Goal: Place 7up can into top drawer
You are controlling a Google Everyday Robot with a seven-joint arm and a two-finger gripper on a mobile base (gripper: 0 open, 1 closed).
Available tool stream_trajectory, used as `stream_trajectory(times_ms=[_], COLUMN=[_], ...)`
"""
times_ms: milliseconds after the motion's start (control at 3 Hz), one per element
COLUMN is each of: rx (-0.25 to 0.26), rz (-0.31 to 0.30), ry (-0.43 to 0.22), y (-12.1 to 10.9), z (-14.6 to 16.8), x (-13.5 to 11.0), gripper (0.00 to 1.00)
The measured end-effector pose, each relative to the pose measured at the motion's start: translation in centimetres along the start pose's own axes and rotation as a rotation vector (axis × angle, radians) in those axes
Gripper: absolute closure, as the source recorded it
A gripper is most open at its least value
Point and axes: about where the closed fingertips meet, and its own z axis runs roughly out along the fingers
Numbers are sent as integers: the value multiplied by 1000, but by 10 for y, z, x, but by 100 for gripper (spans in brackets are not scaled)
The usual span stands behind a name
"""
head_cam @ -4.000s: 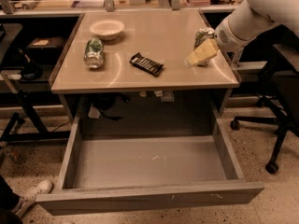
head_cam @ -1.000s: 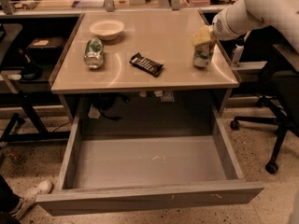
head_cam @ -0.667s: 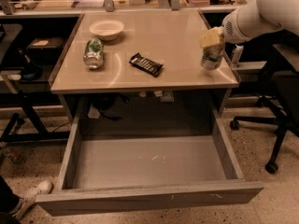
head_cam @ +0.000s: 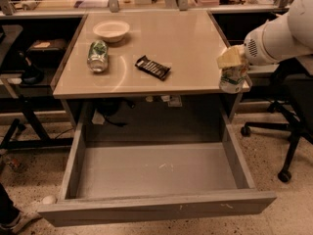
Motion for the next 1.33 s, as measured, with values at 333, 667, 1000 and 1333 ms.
stream_trajectory(times_ms=[333,667,1000,1333], rx=[0,-2,-30,-81], rz=[0,3,29,65], ry=[0,24,61,123], y=[0,8,34,63], z=[0,-7,-21,-28], x=[0,15,45,83], gripper=[100,100,100,100])
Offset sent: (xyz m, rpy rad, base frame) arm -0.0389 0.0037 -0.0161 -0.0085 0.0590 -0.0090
